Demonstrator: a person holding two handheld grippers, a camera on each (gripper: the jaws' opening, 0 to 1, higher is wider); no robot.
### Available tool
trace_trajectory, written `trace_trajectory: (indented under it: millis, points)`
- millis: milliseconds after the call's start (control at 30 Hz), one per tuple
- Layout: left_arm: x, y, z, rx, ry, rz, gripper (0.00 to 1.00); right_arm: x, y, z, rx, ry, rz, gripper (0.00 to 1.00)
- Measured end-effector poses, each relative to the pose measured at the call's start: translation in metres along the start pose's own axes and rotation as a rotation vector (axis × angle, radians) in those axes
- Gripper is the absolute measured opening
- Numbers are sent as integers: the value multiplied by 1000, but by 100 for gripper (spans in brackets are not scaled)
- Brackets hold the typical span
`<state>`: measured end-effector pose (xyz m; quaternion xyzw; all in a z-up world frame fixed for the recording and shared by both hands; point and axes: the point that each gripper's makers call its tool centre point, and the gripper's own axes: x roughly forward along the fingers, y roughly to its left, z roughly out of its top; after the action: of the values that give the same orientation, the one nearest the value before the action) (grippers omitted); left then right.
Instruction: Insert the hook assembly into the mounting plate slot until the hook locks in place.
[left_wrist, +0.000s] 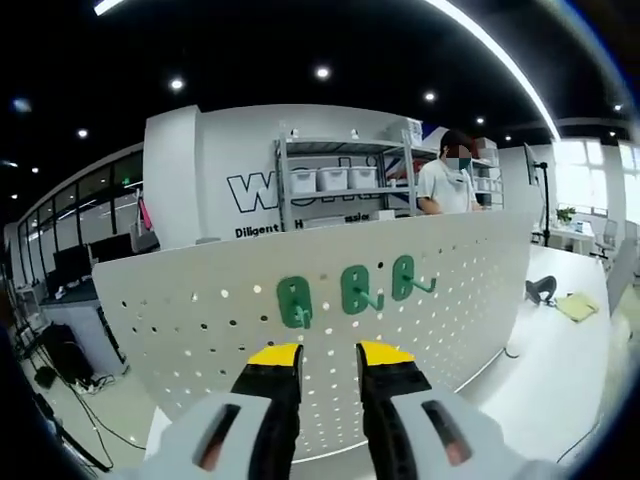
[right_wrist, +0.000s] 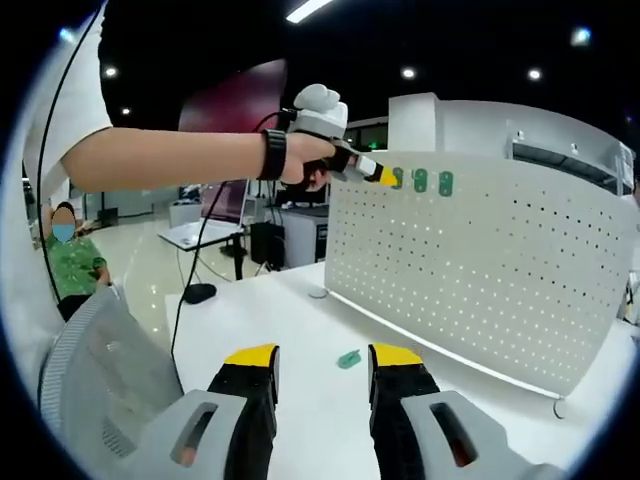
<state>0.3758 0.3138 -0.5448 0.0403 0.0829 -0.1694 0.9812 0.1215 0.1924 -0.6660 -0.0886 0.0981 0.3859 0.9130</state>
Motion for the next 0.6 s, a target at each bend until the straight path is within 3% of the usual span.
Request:
trace_trajectory:
  millis: [367,600]
  points:
    - [-30,-2,-20,-21,11,-51,26,3,3,3,-28,15,-1,36]
    - [-57,6,-26,-48,-20,-67,28,11,4,7,-56,35,7,35]
